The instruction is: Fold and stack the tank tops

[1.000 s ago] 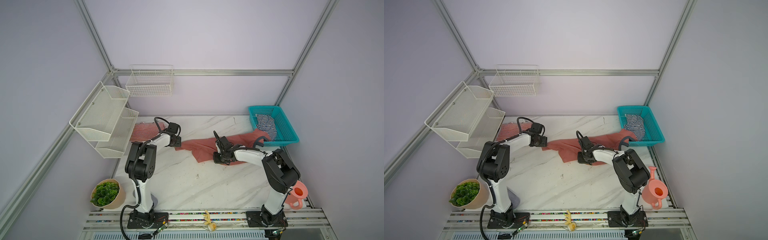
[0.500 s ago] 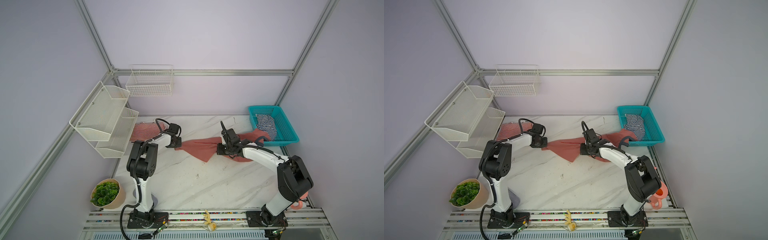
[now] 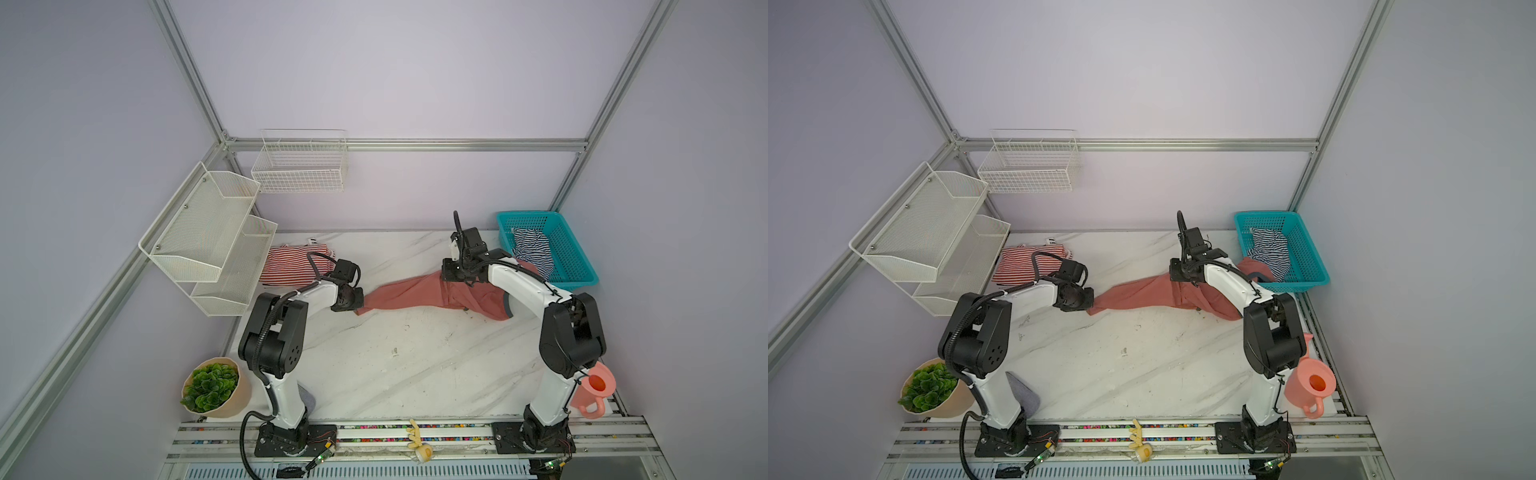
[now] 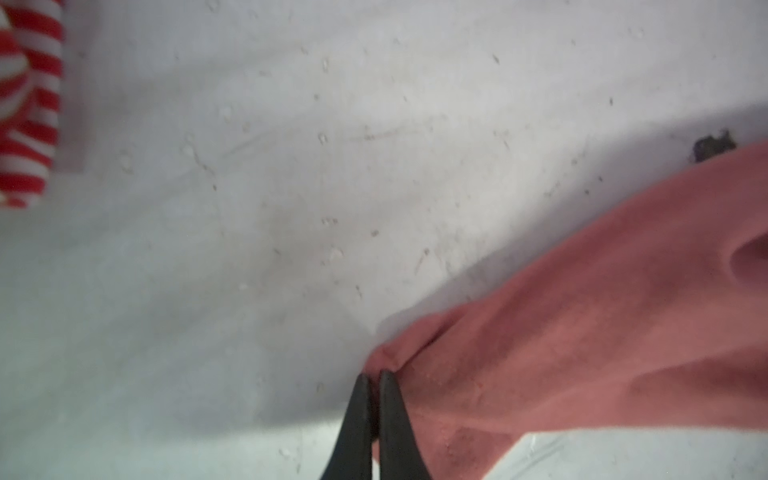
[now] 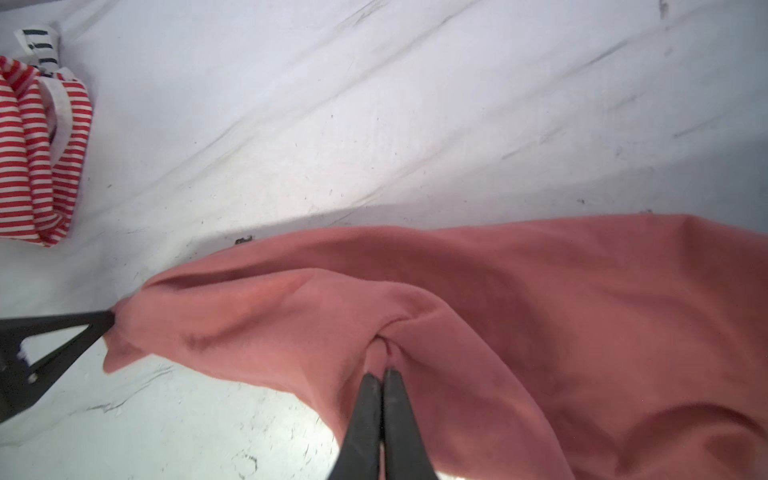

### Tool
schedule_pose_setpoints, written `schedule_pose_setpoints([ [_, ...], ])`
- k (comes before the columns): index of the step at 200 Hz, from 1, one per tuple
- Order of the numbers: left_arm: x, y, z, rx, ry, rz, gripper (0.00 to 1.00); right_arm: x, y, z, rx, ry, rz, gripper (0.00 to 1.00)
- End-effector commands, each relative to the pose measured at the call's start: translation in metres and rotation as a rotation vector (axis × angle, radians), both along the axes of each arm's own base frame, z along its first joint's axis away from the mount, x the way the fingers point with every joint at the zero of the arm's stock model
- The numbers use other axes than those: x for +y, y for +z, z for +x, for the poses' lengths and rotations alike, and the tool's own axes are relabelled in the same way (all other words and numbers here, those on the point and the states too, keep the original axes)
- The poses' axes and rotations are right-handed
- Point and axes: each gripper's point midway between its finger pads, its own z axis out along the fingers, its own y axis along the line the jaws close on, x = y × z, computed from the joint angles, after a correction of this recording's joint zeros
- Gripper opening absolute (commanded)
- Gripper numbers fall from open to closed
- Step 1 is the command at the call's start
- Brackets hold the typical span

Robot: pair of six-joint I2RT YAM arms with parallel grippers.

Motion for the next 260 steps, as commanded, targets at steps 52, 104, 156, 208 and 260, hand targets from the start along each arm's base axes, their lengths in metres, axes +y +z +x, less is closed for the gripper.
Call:
schedule_pose_setpoints([
  [52,-0.026,0.030,-0.066,-0.006,-0.036,-0.121,0.25,0.007,-0.016,0.015,0.069,0.085,-0.072,0.50],
  [104,-0.023,0.081,-0.065,-0.112,-0.045,-0.130,0.52,-0.002,0.017,-0.009,-0.003,0.059,-0.020,0.57],
  [156,0.001,0.071,-0.038,-0.097,0.008,0.067,0.45,-0.008,-0.015,-0.046,0.066,0.043,0.035,0.35],
  [208,0.004,0.056,-0.002,-0.066,0.015,0.108,0.39,-0.010,-0.061,-0.060,0.172,0.032,0.020,0.37],
  [260,0.007,0.058,0.003,-0.072,0.022,0.082,0.39,-0.017,-0.082,-0.054,0.197,0.012,-0.015,0.42],
])
